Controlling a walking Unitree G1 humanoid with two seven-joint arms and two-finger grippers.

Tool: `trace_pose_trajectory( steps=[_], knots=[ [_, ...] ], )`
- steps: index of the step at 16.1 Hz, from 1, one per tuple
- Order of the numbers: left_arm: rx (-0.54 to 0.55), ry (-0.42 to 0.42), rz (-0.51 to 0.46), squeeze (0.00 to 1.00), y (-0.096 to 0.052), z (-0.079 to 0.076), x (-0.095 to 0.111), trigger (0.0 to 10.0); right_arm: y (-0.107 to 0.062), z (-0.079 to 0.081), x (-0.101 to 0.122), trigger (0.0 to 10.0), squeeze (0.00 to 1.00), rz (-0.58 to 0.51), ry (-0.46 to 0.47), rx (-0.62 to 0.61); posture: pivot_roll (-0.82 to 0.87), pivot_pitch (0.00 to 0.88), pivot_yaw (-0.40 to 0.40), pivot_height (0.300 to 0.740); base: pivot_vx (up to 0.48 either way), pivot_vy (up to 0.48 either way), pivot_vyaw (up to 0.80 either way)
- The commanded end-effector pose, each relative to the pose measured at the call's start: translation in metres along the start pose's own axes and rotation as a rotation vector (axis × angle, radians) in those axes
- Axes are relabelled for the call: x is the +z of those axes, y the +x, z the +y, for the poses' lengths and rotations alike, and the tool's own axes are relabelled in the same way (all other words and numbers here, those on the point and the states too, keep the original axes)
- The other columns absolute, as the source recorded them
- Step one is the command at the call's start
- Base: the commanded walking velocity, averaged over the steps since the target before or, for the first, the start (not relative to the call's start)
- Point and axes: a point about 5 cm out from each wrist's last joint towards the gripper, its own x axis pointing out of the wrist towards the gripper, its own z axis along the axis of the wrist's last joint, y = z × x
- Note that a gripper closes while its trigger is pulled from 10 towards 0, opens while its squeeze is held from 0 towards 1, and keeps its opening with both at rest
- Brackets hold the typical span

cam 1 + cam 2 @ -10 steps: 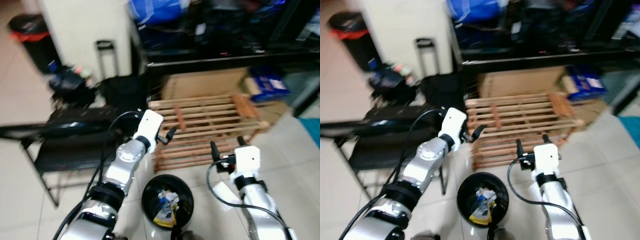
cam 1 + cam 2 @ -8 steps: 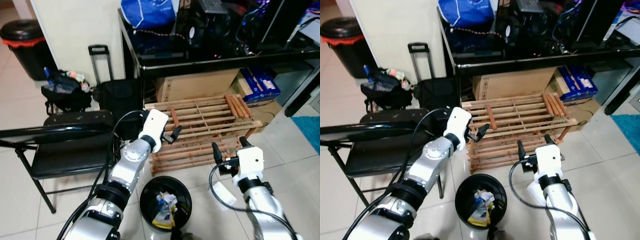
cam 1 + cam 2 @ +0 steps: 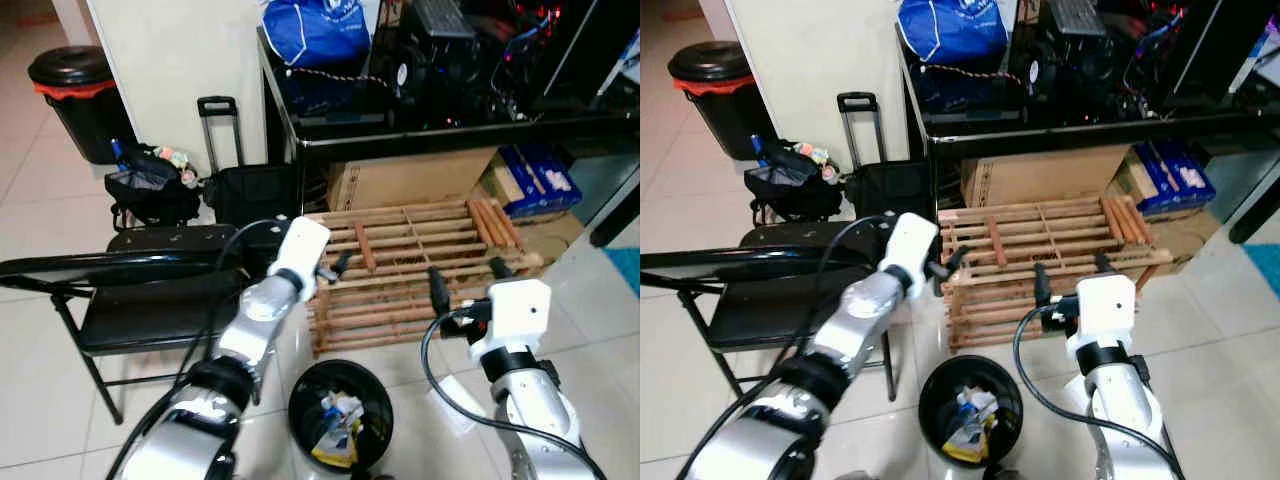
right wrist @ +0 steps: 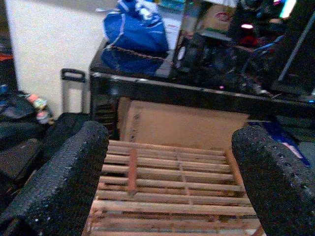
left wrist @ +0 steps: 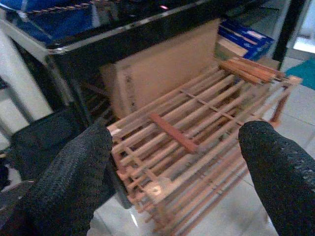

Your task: Picking trash to rubbish bin

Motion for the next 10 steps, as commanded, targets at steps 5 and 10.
trace_pose_trajectory(
  steps=[5,10],
  knots=[
    [0.115,0.042,0.007,0.0,-0.022,0.028,-0.015,10.0,-0.009,-0.019,-0.004,10.0,0.0,0.034,0.044,-0.173,0.13,0.063,-0.082,0.74,-0.246,0.0,0.0],
    [0.128,0.196,-0.041,0.0,-0.042,0.036,-0.009,10.0,0.006,-0.013,-0.003,10.0,0.0,0.042,0.058,-0.118,0.19,0.102,-0.13,0.74,-0.379,0.0,0.0]
  ],
)
